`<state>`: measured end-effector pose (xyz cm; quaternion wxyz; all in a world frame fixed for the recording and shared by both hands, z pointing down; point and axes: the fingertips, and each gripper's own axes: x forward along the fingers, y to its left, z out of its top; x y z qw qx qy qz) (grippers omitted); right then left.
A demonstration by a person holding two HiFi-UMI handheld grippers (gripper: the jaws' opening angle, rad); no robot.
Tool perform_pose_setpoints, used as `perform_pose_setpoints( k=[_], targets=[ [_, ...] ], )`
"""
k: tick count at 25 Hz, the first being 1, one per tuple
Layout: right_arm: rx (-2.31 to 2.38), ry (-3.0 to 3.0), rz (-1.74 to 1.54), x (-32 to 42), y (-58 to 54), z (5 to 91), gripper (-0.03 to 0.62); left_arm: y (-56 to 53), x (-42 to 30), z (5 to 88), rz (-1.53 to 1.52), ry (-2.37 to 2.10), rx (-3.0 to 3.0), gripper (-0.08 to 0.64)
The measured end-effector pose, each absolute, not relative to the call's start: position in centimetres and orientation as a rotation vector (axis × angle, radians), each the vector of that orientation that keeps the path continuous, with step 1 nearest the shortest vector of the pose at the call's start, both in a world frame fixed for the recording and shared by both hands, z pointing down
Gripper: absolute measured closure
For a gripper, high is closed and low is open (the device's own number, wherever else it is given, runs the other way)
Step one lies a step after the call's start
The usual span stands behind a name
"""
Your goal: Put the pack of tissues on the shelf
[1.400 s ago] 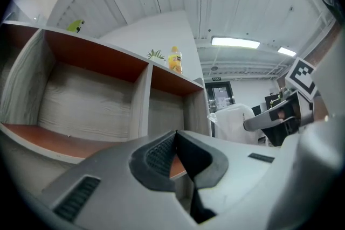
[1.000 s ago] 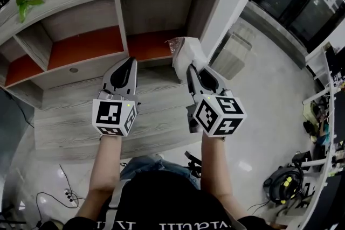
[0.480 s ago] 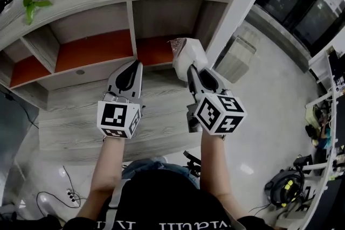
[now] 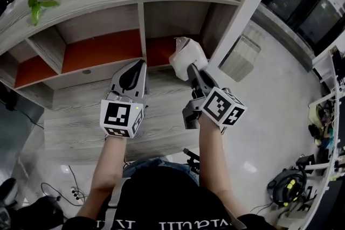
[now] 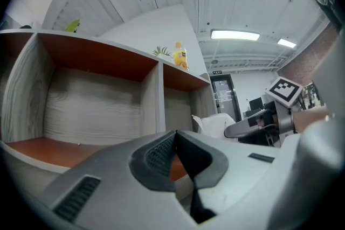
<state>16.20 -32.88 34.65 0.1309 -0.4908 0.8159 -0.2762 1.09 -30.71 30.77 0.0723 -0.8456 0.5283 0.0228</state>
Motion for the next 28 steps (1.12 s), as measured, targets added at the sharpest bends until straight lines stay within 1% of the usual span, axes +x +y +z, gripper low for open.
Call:
perform_pose_setpoints(
  k=[7, 17, 28],
  targets=[
    [-1.297, 2.28, -0.921, 14.8, -34.1, 35.7, 0.494, -30.8, 0.4, 31.0, 0.057, 1.596, -2.54, 0.548],
    [-1.051, 1.956, -1.201, 15.3, -36.2, 38.7, 0.494, -31.2, 0.8, 30.7, 0.034, 1.571, -2.539, 0.548],
    [-0.897, 1.734, -1.368, 14.8, -37.6, 40.7, 0.494, -31.6, 0.7, 31.0, 0.006, 1.575, -2.534, 0.548]
  ],
)
